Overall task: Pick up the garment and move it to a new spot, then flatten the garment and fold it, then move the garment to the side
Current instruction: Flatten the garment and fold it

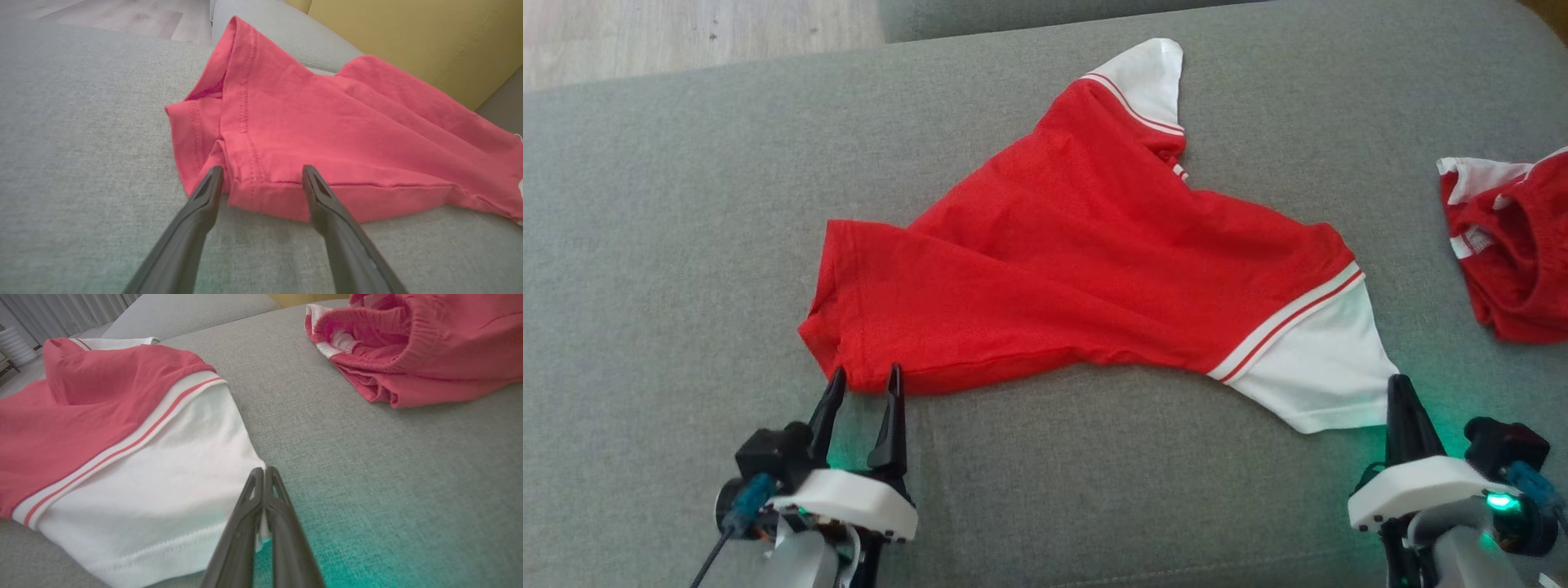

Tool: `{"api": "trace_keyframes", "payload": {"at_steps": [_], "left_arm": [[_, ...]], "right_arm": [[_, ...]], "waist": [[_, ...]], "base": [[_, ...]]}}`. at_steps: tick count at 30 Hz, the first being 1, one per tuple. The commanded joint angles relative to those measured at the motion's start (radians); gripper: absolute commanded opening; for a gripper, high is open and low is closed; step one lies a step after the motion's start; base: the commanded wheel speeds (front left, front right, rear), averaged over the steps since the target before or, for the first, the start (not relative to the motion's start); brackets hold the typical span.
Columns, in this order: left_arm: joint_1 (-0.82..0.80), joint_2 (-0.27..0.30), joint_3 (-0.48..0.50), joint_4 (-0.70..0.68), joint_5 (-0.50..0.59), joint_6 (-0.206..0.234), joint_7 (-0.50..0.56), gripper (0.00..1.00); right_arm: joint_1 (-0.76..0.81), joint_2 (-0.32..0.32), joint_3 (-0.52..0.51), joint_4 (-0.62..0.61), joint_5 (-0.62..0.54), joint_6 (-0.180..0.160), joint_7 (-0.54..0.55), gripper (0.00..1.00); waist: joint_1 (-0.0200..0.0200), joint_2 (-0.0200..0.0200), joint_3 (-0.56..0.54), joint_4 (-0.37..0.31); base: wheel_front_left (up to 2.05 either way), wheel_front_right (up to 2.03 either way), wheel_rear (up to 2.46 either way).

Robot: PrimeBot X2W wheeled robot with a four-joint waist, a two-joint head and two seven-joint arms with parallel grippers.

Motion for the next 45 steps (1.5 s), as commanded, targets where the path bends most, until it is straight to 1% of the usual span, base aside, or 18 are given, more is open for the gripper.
{"api": "trace_keyframes", "payload": {"at_steps": [1, 11, 16, 17, 18, 19, 20, 21, 26, 29, 35, 39, 42, 45], "left_arm": [[-0.041, 0.005, 0.039, -0.02, -0.007, -0.005, -0.005, 1.0], [-0.045, 0.005, -0.01, -0.031, -0.025, -0.006, -0.005, 1.0], [-0.049, 0.005, -0.02, -0.064, -0.022, -0.006, -0.005, 1.0], [-0.048, 0.005, -0.021, -0.069, -0.02, -0.006, -0.005, 0.95], [-0.047, 0.005, -0.021, -0.072, -0.018, -0.006, -0.005, 0.59], [-0.046, 0.005, -0.018, -0.072, -0.012, -0.006, -0.005, 0.4], [-0.046, 0.005, -0.015, -0.072, -0.008, -0.006, -0.005, 0.1], [-0.045, 0.005, -0.012, -0.07, -0.003, -0.006, -0.005, 0.0], [-0.046, 0.005, 0.001, -0.074, 0.021, -0.006, -0.005, 0.0], [-0.047, 0.008, 0.007, -0.123, 0.03, -0.006, -0.005, 0.0], [-0.058, 0.045, 0.011, -0.232, 0.03, -0.006, -0.005, 0.0], [-0.112, 0.107, -0.013, -0.301, 0.008, -0.006, -0.005, 0.0], [-0.186, 0.169, -0.023, -0.355, -0.031, -0.006, -0.005, 0.0], [-0.286, 0.249, -0.041, -0.402, -0.053, -0.006, -0.005, 0.0]], "right_arm": [[-0.037, -0.007, 0.023, -0.028, 0.009, 0.003, -0.004, 0.0], [-0.043, -0.006, 0.026, -0.031, 0.011, 0.003, -0.004, 0.0], [-0.046, -0.006, 0.033, -0.035, 0.014, 0.003, -0.004, 0.0], [-0.047, -0.006, 0.035, -0.035, 0.014, 0.003, -0.004, 0.0], [-0.047, -0.006, 0.037, -0.036, 0.015, 0.003, -0.004, 0.0], [-0.048, -0.006, 0.038, -0.036, 0.017, 0.003, -0.004, 0.0], [-0.048, -0.006, 0.04, -0.037, 0.019, 0.003, -0.004, 0.0], [-0.05, -0.006, 0.042, -0.04, 0.021, 0.003, -0.004, 0.0], [-0.058, -0.005, 0.052, -0.092, 0.05, 0.003, -0.004, 0.0], [-0.066, -0.005, 0.076, -0.161, 0.08, 0.003, -0.004, 0.0], [-0.11, -0.021, 0.108, -0.306, 0.159, 0.003, -0.004, 0.0], [-0.178, -0.055, 0.13, -0.4, 0.224, 0.003, -0.004, 0.0], [-0.249, -0.091, 0.138, -0.46, 0.275, 0.003, -0.004, 0.0], [-0.336, -0.142, 0.155, -0.508, 0.313, 0.003, -0.004, 0.0]], "waist": [[0.0, 0.0, 0.003, -0.001], [0.0, 0.0, 0.009, -0.002], [0.0, 0.0, 0.012, 0.0], [0.0, 0.0, 0.012, -0.001], [0.0, 0.0, 0.012, -0.001], [0.0, 0.0, 0.012, -0.001], [0.0, 0.0, 0.011, -0.001], [0.0, 0.0, 0.01, -0.001], [0.0, 0.0, -0.014, 0.001], [0.0, 0.0, -0.048, 0.004], [0.0, 0.0, -0.136, 0.016], [0.0, 0.0, -0.171, 0.028], [0.0, 0.0, -0.189, 0.04], [0.0, 0.0, -0.201, 0.052]], "base": [[0.0, 0.0, 0.0], [0.0, 0.0, 0.0], [0.0, 0.0, 0.0], [0.0, 0.0, 0.0], [0.0, 0.0, 0.0], [0.0, 0.0, 0.0], [0.0, 0.0, 0.0], [0.0, 0.0, 0.0], [0.0, 0.0, 0.0], [0.0, 0.0, 0.0], [0.0, 0.0, 0.0], [0.0, 0.0, 0.0], [0.0, 0.0, 0.0], [0.0, 0.0, 0.0]]}}
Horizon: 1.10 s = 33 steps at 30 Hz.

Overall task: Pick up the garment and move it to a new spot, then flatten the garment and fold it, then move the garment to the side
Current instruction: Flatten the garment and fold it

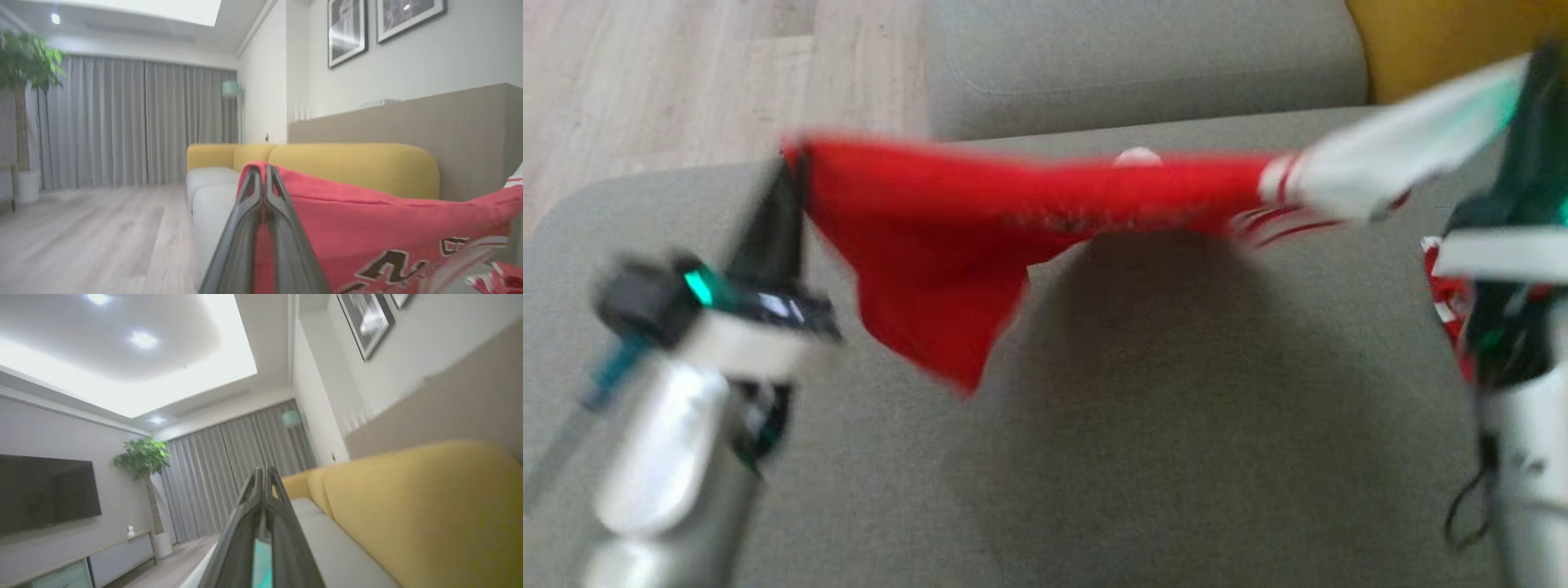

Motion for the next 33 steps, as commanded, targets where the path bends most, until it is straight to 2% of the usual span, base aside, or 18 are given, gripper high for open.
{"api": "trace_keyframes", "payload": {"at_steps": [1, 4, 8, 13, 17, 22, 27, 30, 33], "left_arm": [[-0.111, 0.059, 0.031, -0.049, -0.028, 0.002, -0.001, 0.0], [-0.174, 0.087, 0.031, -0.064, -0.063, 0.002, 0.037, 0.0], [-0.288, 0.131, 0.022, -0.068, -0.083, 0.002, 0.139, 0.0], [-0.385, 0.125, 0.03, -0.022, -0.108, 0.02, 0.222, 0.0], [-0.469, 0.102, 0.024, 0.061, -0.106, 0.042, 0.255, 0.0], [-0.644, 0.073, 0.057, 0.178, -0.071, 0.089, 0.139, 0.0], [-0.79, 0.045, 0.089, 0.292, -0.065, 0.091, 0.028, 0.0], [-0.807, 0.03, 0.111, 0.332, -0.076, 0.078, 0.005, 0.0], [-0.726, 0.008, 0.12, 0.375, -0.094, 0.056, -0.002, 0.0]], "right_arm": [[-0.091, -0.032, 0.036, -0.052, 0.014, 0.003, 0.002, 0.0], [-0.151, -0.061, 0.044, -0.065, 0.026, 0.003, 0.024, 0.0], [-0.271, -0.098, 0.058, -0.05, 0.03, 0.003, 0.083, 0.0], [-0.434, -0.097, 0.107, 0.047, 0.013, 0.003, 0.131, 0.0], [-0.583, -0.091, 0.15, 0.16, -0.03, 0.003, 0.121, 0.0], [-0.803, -0.077, 0.118, 0.31, -0.082, 0.003, 0.039, 0.0], [-0.953, -0.07, 0.088, 0.371, -0.114, 0.003, 0.0, 0.0], [-0.952, -0.069, 0.045, 0.351, -0.097, 0.003, -0.003, 0.0], [-0.839, -0.061, 0.041, 0.313, -0.073, 0.003, -0.004, 0.0]], "waist": [[0.0001, -0.0001, -0.011, 0.011], [0.0001, -0.0001, -0.015, 0.021], [0.0001, -0.0001, 0.002, 0.037], [0.0001, -0.0001, 0.074, 0.043], [0.0001, -0.0001, 0.168, 0.049], [0.0001, -0.0001, 0.265, 0.052], [0.0001, -0.0001, 0.302, 0.049], [0.0001, -0.0001, 0.306, 0.042], [0.0001, -0.0001, 0.295, 0.031]], "base": [[0.0, 0.0, 0.0], [0.0, 0.0, 0.0], [0.0, 0.0, 0.0], [0.0, 0.0, 0.0], [0.0, 0.0, 0.0], [0.0, 0.0, 0.0], [0.0, 0.0, 0.0], [0.0, 0.0, 0.0], [0.0, 0.0, 0.0]]}}
